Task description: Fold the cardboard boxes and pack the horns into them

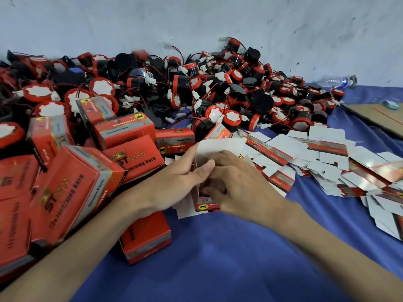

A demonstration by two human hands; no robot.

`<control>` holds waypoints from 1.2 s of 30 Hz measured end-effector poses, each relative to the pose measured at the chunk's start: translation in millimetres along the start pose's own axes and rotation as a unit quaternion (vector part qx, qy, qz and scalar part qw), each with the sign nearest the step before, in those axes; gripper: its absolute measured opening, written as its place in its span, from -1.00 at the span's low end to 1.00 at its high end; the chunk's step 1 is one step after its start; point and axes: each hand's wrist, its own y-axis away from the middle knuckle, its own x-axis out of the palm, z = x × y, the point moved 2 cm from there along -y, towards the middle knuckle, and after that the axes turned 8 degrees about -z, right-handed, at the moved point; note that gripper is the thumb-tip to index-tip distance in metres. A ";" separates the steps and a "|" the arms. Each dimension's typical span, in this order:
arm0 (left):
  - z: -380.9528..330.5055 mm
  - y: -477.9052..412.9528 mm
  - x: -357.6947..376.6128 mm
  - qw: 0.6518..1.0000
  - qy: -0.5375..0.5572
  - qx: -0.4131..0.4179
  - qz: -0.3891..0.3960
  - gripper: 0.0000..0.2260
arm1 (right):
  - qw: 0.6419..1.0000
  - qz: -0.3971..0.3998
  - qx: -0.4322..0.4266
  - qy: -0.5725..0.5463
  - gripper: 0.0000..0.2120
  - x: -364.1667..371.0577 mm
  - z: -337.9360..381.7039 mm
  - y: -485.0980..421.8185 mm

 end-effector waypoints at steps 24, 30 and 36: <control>-2.6 -4.8 8.3 0.893 -0.409 0.151 -0.114 -0.59 | 0.906 -0.171 0.193 -0.337 -0.74 -0.8 -43.4 43.2; -2.6 0.4 8.5 0.897 -0.419 0.140 -0.003 -0.27 | 0.918 -0.199 0.162 -0.303 -0.78 8.5 -45.5 48.8; -8.5 0.2 3.3 0.866 -0.452 0.211 0.019 -0.54 | 0.948 -0.234 0.030 -0.214 -0.70 11.8 -46.8 51.1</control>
